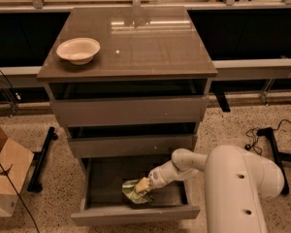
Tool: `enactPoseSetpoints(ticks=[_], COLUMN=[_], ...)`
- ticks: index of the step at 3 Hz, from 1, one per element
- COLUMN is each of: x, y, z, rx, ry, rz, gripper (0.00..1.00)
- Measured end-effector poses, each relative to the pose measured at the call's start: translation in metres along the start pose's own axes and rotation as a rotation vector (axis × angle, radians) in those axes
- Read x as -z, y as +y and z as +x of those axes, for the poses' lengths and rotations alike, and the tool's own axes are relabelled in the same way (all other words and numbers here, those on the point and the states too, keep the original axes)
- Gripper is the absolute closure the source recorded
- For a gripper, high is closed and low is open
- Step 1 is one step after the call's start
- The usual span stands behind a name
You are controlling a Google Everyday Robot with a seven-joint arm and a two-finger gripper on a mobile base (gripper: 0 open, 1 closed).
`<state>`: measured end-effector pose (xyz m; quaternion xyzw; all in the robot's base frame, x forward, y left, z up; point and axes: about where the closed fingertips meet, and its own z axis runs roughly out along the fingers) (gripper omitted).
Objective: Place green jalapeno chip bag into bottom drawer
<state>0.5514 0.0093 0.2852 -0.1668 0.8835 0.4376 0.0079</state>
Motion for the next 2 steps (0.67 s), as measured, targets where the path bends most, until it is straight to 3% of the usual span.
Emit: enactPoseSetpoints(ticks=[1, 2], x=[-0.0166, -0.0186], y=[-0.0266, -0.0267], z=[0.0003, 0.0005], rx=[-0.066, -0.064], ry=[0.008, 0.008], rz=[0.003, 0.002], gripper=[0.24, 0.02])
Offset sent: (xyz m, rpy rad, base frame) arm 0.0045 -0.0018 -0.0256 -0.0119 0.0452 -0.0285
